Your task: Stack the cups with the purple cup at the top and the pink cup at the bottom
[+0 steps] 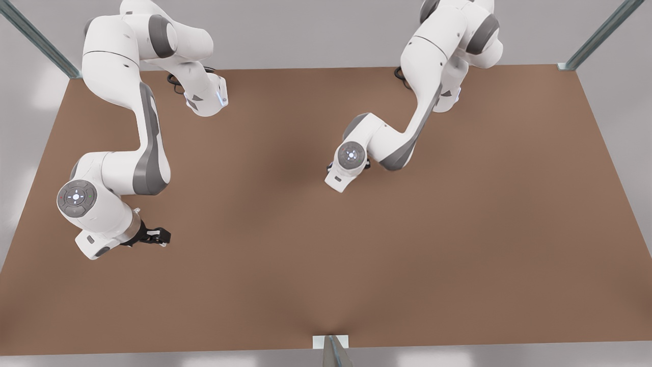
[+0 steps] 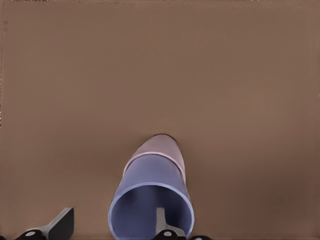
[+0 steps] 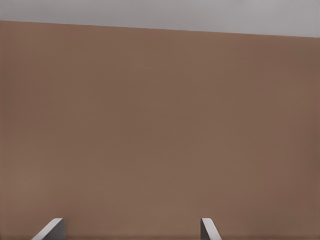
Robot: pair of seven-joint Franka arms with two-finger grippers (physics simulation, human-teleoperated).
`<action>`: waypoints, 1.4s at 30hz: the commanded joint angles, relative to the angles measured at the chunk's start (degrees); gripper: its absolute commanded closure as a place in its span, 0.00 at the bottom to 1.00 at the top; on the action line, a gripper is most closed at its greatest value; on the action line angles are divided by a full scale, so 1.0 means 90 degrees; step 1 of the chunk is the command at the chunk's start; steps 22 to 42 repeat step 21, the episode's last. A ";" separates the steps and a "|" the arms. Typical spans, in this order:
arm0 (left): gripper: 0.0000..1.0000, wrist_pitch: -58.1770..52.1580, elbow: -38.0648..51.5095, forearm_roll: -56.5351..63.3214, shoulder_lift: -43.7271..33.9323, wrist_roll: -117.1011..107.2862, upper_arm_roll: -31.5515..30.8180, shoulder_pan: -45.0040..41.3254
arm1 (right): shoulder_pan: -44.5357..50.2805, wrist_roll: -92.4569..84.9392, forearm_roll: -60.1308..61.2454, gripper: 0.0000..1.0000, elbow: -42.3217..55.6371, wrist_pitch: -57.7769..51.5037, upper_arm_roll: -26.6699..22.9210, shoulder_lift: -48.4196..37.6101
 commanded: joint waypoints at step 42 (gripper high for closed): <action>0.00 -0.1659 0.0724 0.1182 -0.1635 0.5295 0.0819 0.2690 | 0.0000 -0.0033 0.0008 0.00 0.0013 0.0003 -0.0001 0.0011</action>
